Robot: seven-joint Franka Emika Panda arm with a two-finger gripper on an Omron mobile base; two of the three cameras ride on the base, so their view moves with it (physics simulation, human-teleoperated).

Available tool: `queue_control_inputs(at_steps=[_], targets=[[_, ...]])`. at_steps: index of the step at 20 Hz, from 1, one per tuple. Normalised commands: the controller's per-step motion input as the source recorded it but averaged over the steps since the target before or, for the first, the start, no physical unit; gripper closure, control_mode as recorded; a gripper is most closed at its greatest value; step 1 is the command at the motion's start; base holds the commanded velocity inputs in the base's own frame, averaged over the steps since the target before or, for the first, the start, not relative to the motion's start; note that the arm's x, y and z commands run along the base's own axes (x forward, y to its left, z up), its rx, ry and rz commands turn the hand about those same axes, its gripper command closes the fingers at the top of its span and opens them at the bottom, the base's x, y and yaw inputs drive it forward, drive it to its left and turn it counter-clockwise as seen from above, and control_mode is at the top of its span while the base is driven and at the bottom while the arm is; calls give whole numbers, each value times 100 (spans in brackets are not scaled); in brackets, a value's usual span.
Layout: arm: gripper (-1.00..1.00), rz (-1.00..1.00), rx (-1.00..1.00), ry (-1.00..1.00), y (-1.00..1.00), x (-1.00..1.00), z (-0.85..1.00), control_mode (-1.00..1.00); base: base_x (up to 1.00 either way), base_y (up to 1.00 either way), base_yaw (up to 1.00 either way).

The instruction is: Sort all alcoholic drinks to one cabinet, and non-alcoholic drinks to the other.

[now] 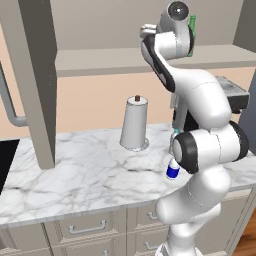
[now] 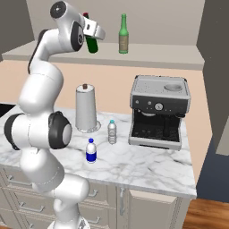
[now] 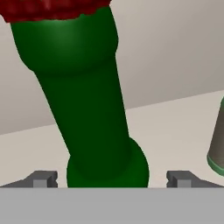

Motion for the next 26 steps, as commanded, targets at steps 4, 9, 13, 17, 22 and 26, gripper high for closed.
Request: queue_control_inputs(at_steps=[4, 9, 13, 17, 22, 26], targets=[[-100, -3, 0, 0, 0, 16, 0, -100, 0, 0, 0], [-100, -3, 0, 0, 0, 12, 1, -100, 0, 0, 0], [-100, -3, 0, 0, 0, 1, 3, -100, 0, 0, 0], [-100, -3, 0, 0, 0, 0, 4, -100, 0, 0, 0], [-100, -3, 0, 0, 0, -2, 1, -100, 0, 0, 0], [-100, -2, 0, 0, 0, -23, 0, -100, 0, 0, 0]])
